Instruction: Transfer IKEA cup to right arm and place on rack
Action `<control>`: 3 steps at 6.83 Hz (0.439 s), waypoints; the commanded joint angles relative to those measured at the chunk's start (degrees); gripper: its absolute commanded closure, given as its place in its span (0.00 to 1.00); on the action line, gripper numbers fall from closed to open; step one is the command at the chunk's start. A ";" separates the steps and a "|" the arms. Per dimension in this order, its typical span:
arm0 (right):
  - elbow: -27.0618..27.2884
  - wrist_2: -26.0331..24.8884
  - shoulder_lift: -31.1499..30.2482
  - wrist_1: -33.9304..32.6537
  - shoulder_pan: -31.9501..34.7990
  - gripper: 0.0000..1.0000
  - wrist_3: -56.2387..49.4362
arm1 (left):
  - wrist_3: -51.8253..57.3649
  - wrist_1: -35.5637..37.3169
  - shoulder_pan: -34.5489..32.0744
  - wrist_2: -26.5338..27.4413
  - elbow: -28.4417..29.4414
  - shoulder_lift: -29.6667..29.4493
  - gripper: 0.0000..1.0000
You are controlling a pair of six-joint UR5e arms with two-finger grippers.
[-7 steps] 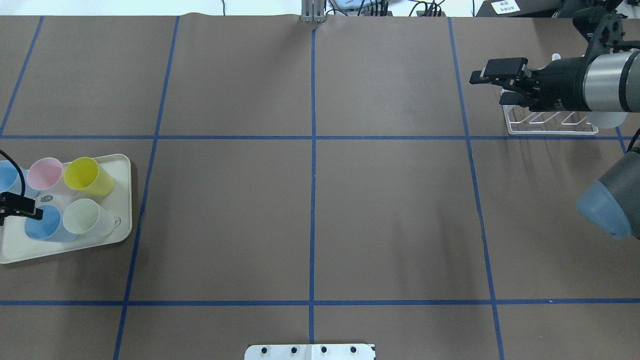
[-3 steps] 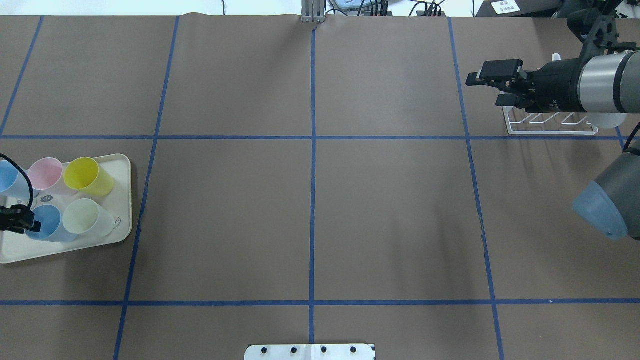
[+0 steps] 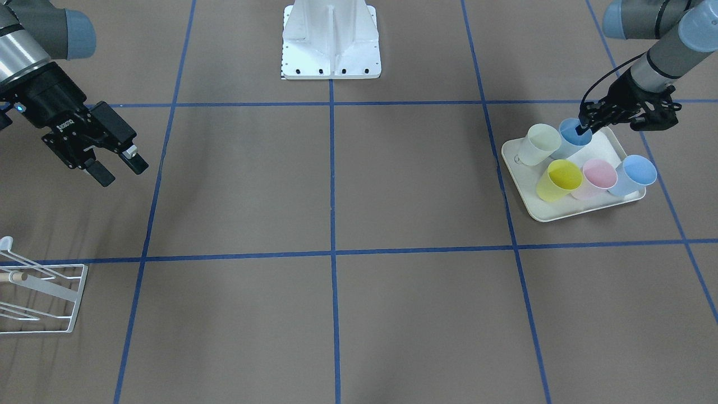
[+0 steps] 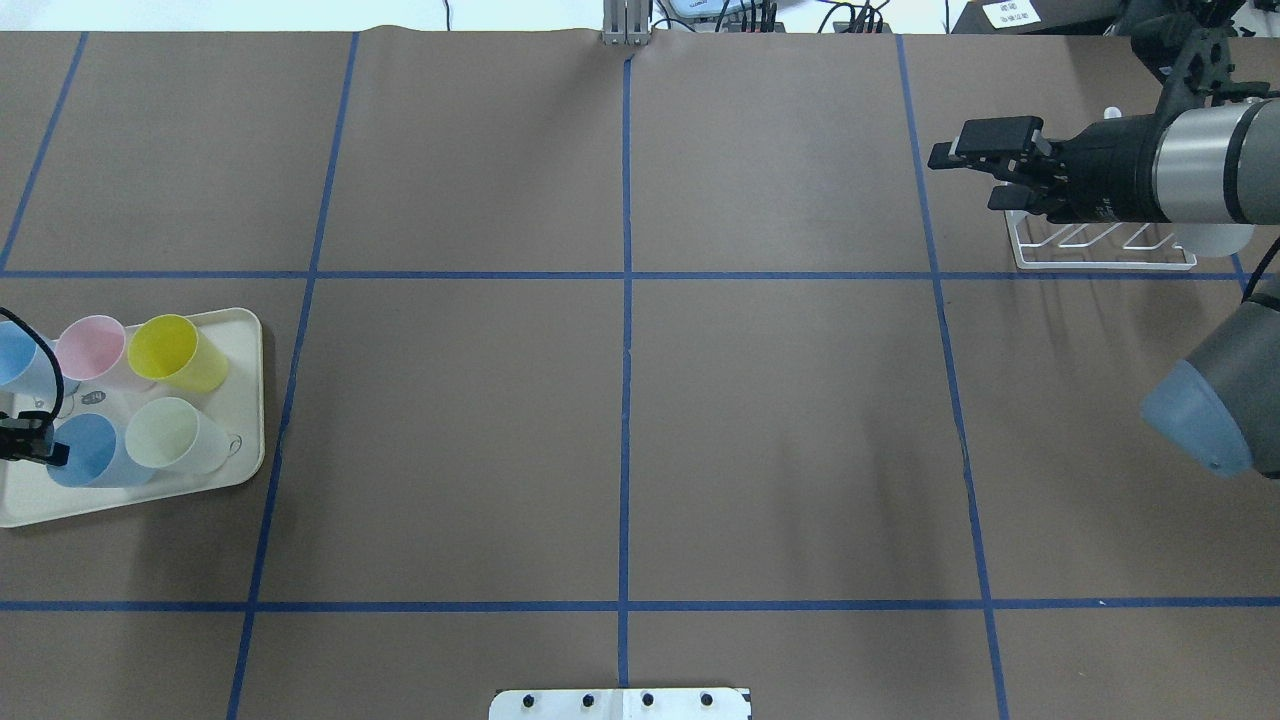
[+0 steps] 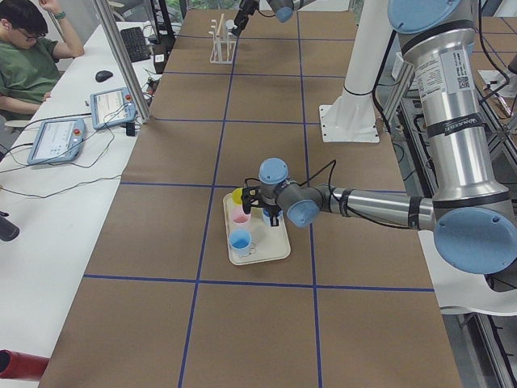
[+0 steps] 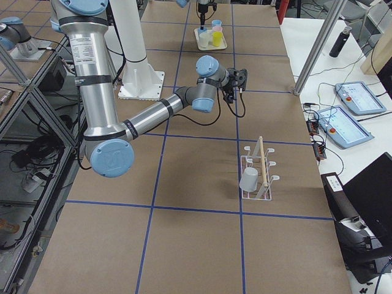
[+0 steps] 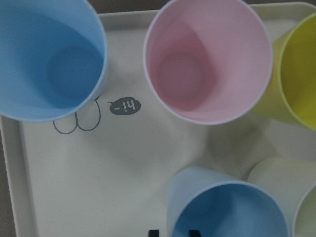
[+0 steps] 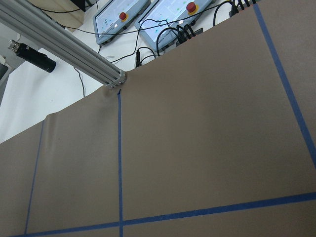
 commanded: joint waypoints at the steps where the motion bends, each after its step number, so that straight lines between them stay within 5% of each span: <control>1: 0.06 0.00 0.53 -0.06 0.16 0.00 -0.04 | 0.19 0.29 -2.26 -1.41 -4.17 4.44 1.00; 3: 0.06 0.00 0.61 -0.06 0.16 0.00 0.04 | 2.73 0.64 -13.73 -9.55 -4.64 4.82 1.00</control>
